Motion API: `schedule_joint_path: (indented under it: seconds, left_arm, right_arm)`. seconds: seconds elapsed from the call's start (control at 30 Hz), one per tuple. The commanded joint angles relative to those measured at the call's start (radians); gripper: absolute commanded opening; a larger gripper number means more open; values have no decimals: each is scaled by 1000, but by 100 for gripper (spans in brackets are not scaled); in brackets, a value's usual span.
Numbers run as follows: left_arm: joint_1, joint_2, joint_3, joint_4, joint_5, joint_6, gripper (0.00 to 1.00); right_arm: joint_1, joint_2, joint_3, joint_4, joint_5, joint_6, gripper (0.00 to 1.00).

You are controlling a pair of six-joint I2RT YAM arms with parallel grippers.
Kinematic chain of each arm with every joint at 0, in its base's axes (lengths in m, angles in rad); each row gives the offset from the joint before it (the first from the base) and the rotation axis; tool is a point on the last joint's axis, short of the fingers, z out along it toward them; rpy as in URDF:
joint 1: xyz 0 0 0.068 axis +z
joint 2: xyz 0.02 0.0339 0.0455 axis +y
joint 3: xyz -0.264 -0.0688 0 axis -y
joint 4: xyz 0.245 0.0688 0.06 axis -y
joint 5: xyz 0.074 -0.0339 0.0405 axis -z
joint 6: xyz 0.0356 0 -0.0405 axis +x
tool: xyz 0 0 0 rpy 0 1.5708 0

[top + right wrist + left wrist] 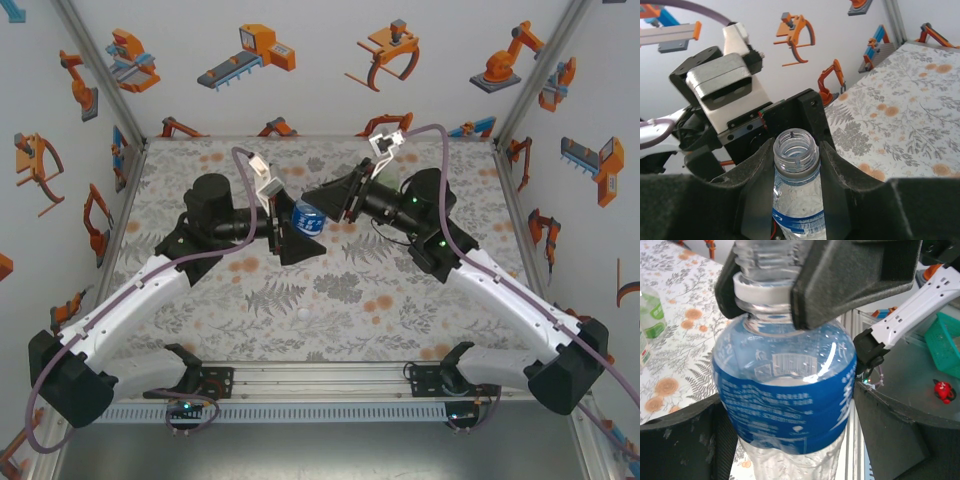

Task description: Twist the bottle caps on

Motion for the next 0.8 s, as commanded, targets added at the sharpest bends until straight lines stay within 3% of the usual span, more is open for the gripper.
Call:
schedule_joint_path:
  seconds: [0.0,0.37,0.77]
  left_arm:
    - [-5,-21,27,87,87,-47,78]
    - [-11,0,29,180,167,-107,61]
    - [-13,12,38,152,170,-82,47]
  right_arm:
    - [5,-38,19,82,-89,-33,13]
    - [6,-45,18,190,-197,10,13]
    - [6,-56,11,165,-165,-25,16]
